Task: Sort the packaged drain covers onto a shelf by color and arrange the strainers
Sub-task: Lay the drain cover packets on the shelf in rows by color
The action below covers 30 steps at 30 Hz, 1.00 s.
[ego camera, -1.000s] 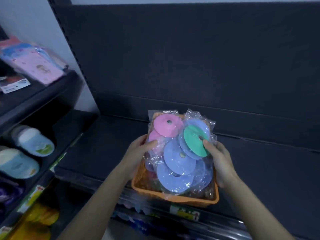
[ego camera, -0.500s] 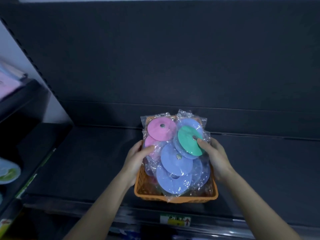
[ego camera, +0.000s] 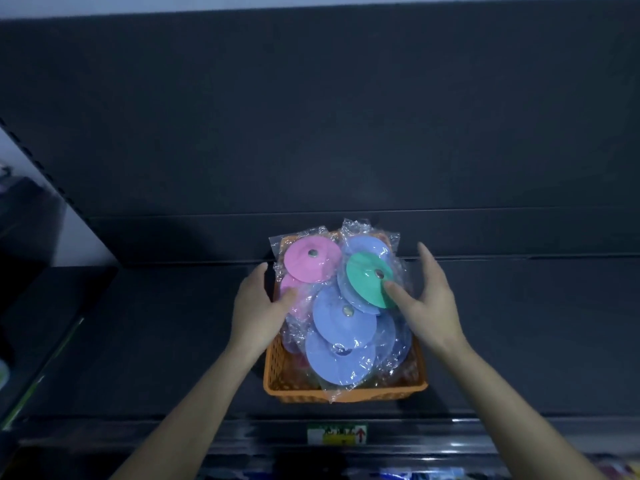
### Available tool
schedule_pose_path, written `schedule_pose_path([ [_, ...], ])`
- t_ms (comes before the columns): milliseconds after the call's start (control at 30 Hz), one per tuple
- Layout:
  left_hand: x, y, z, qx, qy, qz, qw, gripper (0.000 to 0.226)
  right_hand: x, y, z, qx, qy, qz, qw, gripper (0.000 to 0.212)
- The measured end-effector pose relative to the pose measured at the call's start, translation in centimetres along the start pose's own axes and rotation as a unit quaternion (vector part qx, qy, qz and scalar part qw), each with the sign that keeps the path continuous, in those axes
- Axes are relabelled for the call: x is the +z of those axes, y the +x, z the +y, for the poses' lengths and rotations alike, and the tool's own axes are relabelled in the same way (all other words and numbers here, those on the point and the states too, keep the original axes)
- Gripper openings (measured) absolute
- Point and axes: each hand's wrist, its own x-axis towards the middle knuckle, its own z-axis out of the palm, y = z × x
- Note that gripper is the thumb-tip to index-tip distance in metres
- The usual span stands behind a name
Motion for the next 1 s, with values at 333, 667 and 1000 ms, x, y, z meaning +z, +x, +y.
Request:
schedule_pose_path([
  [333, 1.0, -1.3, 2.2, 0.131, 0.266, -0.115, 0.948, 0.05, 1.9, -1.7, 0.3, -0.094, -0.143, -0.124, 0.977, 0.087],
  [667, 1.4, -0.9, 3.6, 0.009, 0.187, -0.181, 0.965, 0.07, 2.1, -1.9, 0.3, -0.101, -0.09, -0.024, 0.991, 0.049],
  [1000, 1.8, -0.2, 3.3, 0.002, 0.067, -0.197, 0.978, 0.059, 1.2, -1.8, 0.7, -0.064, -0.089, 0.016, 0.994, 0.059],
])
